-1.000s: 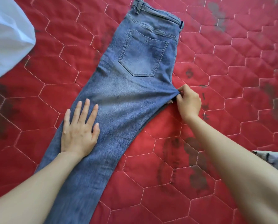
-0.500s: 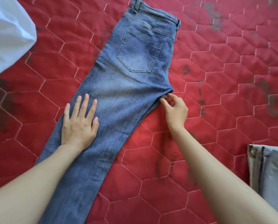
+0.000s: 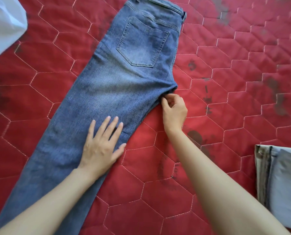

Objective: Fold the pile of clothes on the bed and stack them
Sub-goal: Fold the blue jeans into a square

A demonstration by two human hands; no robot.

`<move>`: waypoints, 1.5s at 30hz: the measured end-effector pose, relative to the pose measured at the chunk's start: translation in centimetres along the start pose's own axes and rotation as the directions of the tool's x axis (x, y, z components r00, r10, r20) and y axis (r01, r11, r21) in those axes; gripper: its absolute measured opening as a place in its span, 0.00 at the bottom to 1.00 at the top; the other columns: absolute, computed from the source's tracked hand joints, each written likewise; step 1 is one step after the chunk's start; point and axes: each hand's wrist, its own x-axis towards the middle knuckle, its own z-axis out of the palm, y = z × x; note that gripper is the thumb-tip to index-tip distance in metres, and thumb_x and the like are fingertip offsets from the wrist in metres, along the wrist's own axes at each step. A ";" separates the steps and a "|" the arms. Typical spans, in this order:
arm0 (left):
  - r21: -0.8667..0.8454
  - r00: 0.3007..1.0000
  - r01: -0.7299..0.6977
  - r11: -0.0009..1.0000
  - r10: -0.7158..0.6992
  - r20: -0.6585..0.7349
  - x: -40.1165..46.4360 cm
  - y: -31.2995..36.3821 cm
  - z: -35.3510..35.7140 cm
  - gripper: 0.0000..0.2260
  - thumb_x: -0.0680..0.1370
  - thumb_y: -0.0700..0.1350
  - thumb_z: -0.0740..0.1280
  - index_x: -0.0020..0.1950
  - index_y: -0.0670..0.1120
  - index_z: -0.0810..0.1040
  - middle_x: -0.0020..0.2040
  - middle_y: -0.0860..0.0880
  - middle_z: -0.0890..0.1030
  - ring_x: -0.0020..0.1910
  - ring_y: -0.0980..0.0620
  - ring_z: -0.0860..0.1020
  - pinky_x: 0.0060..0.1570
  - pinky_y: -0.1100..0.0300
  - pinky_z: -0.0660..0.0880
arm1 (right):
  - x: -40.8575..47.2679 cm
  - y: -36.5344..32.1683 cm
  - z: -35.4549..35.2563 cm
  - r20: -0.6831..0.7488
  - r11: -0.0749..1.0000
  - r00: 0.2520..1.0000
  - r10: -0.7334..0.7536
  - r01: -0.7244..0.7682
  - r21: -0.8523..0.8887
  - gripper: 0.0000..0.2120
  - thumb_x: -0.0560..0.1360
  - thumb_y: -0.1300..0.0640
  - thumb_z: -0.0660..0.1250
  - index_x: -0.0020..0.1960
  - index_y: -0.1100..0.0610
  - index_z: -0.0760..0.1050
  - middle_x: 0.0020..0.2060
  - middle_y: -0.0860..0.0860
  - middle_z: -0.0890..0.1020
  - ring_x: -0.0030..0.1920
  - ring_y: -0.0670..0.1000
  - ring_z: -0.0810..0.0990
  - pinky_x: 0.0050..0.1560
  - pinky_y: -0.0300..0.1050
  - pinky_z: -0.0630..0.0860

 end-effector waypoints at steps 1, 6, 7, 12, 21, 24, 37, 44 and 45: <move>-0.005 0.999 0.010 1.000 -0.010 -0.051 -0.2 0.7 0.0 0.24 0.76 0.54 0.62 0.65 0.41 0.78 0.67 0.43 0.76 0.67 0.42 0.74 0.67 0.37 0.64 | 0.4 0.3 -0.3 -0.049 1.000 0.999 0.018 -0.017 0.010 0.11 0.74 0.56 0.70 0.55 0.55 0.77 0.45 0.52 0.80 0.43 0.51 0.78 0.50 0.47 0.73; -0.090 0.973 0.094 0.992 -0.110 -0.201 -1.1 2.7 -0.1 0.08 0.75 0.48 0.67 0.48 0.45 0.82 0.47 0.48 0.81 0.46 0.44 0.78 0.48 0.50 0.71 | 3.9 0.2 -0.9 -0.023 0.989 0.998 -0.050 0.047 -0.142 0.19 0.74 0.52 0.67 0.65 0.46 0.72 0.49 0.48 0.78 0.44 0.47 0.76 0.46 0.43 0.70; -0.103 0.971 0.134 0.986 -0.152 -0.187 -1.3 2.8 -0.3 0.08 0.75 0.48 0.67 0.47 0.45 0.82 0.45 0.48 0.80 0.44 0.44 0.77 0.45 0.51 0.71 | 4.5 0.2 -1.0 -0.004 0.982 0.997 -0.073 0.071 -0.177 0.16 0.75 0.53 0.67 0.62 0.46 0.75 0.49 0.47 0.79 0.45 0.48 0.78 0.46 0.43 0.70; -0.174 0.967 0.215 0.961 -0.234 -0.096 -2.0 2.9 -1.1 0.10 0.76 0.48 0.65 0.44 0.43 0.81 0.38 0.48 0.79 0.38 0.44 0.76 0.39 0.50 0.74 | 7.0 0.4 -1.9 0.071 0.944 0.991 -0.111 0.127 -0.304 0.07 0.73 0.55 0.67 0.49 0.49 0.81 0.45 0.49 0.82 0.48 0.51 0.79 0.44 0.44 0.71; -0.089 0.996 0.053 0.995 -0.059 -0.066 -2.0 3.4 -1.5 0.12 0.79 0.46 0.63 0.36 0.44 0.77 0.34 0.48 0.75 0.35 0.44 0.74 0.37 0.51 0.71 | 8.2 0.0 -3.6 0.164 0.983 0.986 0.016 0.014 -0.182 0.11 0.70 0.62 0.67 0.49 0.50 0.83 0.45 0.52 0.84 0.47 0.48 0.80 0.49 0.42 0.74; -0.126 0.991 0.054 0.991 -0.068 -0.113 -1.1 3.2 -1.8 0.14 0.80 0.48 0.62 0.38 0.45 0.79 0.38 0.48 0.78 0.40 0.44 0.76 0.41 0.50 0.70 | 7.5 -1.1 -4.0 0.122 0.972 0.992 0.035 -0.006 -0.234 0.19 0.70 0.66 0.62 0.55 0.51 0.82 0.53 0.51 0.81 0.55 0.50 0.78 0.57 0.42 0.72; 0.102 0.975 0.180 0.978 -0.191 0.114 4.9 -0.2 2.5 0.26 0.81 0.57 0.49 0.77 0.49 0.60 0.78 0.42 0.58 0.76 0.39 0.56 0.72 0.37 0.49 | 2.6 0.3 2.6 0.444 0.554 0.827 -0.344 0.561 -0.615 0.28 0.82 0.42 0.47 0.79 0.49 0.48 0.79 0.51 0.49 0.78 0.50 0.46 0.77 0.52 0.41; 0.065 0.957 0.262 0.963 -0.268 0.108 9.0 -0.6 1.8 0.26 0.81 0.56 0.47 0.78 0.47 0.59 0.78 0.43 0.56 0.77 0.40 0.53 0.73 0.37 0.47 | 4.3 -1.6 1.1 0.425 0.508 0.824 -0.376 0.566 -0.649 0.25 0.83 0.48 0.47 0.77 0.57 0.57 0.77 0.55 0.57 0.78 0.52 0.52 0.76 0.54 0.43; 0.072 0.960 0.257 0.964 -0.263 0.094 10.9 -1.2 1.9 0.25 0.82 0.55 0.48 0.78 0.47 0.58 0.79 0.43 0.55 0.78 0.41 0.52 0.73 0.37 0.47 | 5.0 -2.7 1.8 0.437 0.522 0.792 -0.426 0.610 -0.596 0.24 0.83 0.50 0.49 0.77 0.57 0.58 0.77 0.56 0.59 0.77 0.54 0.53 0.76 0.53 0.45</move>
